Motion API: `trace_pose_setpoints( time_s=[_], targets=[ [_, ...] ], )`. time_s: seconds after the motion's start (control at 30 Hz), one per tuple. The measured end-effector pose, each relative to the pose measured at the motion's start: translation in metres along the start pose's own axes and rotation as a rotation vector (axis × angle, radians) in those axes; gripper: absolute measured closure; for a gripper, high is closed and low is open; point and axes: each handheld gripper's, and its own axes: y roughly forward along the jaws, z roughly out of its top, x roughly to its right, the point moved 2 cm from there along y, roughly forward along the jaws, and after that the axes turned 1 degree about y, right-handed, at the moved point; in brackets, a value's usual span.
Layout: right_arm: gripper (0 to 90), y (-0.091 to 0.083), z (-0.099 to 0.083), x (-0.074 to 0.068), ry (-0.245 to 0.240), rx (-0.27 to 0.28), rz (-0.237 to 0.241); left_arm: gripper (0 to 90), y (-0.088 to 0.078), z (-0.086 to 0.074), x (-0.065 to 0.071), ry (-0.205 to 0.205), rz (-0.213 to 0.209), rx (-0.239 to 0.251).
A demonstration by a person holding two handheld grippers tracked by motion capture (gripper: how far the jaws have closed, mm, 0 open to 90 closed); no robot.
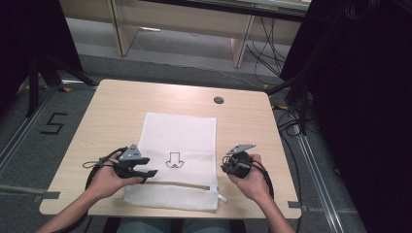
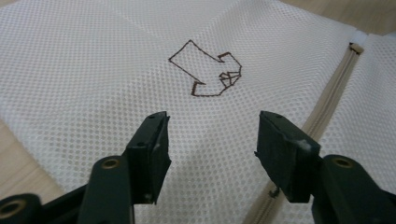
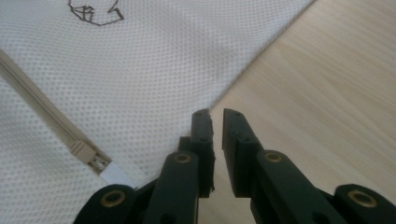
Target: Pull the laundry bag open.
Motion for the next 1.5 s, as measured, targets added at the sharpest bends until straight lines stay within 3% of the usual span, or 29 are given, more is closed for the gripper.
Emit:
trace_pose_setpoints(
  time_s=[0.07,0.1,0.3,0.33,0.4,0.5,0.53,0.63,0.83,1.07,1.1,1.17,1.27,1.3,1.37,1.4,1.5],
  targets=[
    [87.3,0.000,0.000,-0.002,0.024,0.025,0.020,47.9,0.003,0.001,0.004,-0.001,-0.012,0.002],
    [90.0,-0.004,0.000,-0.004,0.023,-0.023,0.034,50.0,0.006,0.003,0.009,0.014,-0.014,0.002],
    [90.0,-0.002,-0.002,-0.011,0.043,-0.081,0.100,55.9,0.013,0.009,0.021,0.054,-0.060,-0.010],
    [90.0,-0.001,-0.003,-0.013,0.074,-0.109,0.108,59.3,0.013,0.010,0.021,0.066,-0.065,-0.012],
    [90.0,0.001,-0.004,-0.014,0.086,-0.126,0.121,61.8,0.014,0.013,0.025,0.051,-0.072,0.003],
    [90.0,0.003,-0.003,-0.015,0.099,-0.148,0.138,64.8,0.012,0.012,0.029,0.061,-0.084,-0.004],
    [90.0,0.005,-0.002,-0.015,0.077,-0.128,0.145,65.5,0.012,0.011,0.029,0.065,-0.087,-0.004],
    [90.0,0.008,-0.001,-0.019,0.090,-0.153,0.149,67.5,0.010,0.010,0.031,0.071,-0.088,-0.006],
    [90.0,0.018,-0.002,-0.028,0.069,-0.204,0.165,68.6,0.014,0.018,0.038,0.089,-0.100,0.004],
    [90.0,0.021,-0.008,-0.031,0.047,-0.239,0.180,69.7,0.026,0.027,0.053,0.108,-0.145,-0.003],
    [90.0,0.021,-0.008,-0.032,0.037,-0.240,0.188,69.9,0.028,0.026,0.054,0.131,-0.154,-0.009],
    [90.0,0.019,-0.008,-0.034,0.041,-0.244,0.180,69.9,0.029,0.025,0.055,0.113,-0.155,-0.017],
    [90.0,0.019,-0.011,-0.033,0.014,-0.246,0.171,70.2,0.030,0.026,0.052,0.144,-0.156,-0.020],
    [90.0,0.020,-0.012,-0.035,0.046,-0.264,0.178,70.2,0.030,0.026,0.054,0.109,-0.157,-0.014],
    [90.0,0.022,-0.013,-0.035,0.028,-0.273,0.182,70.2,0.031,0.027,0.055,0.119,-0.164,-0.014],
    [90.0,0.024,-0.013,-0.037,0.029,-0.283,0.158,70.1,0.032,0.028,0.055,0.120,-0.165,-0.007],
    [90.0,0.024,-0.011,-0.041,0.004,-0.285,0.145,69.8,0.035,0.032,0.058,0.131,-0.168,-0.011]
  ],
)
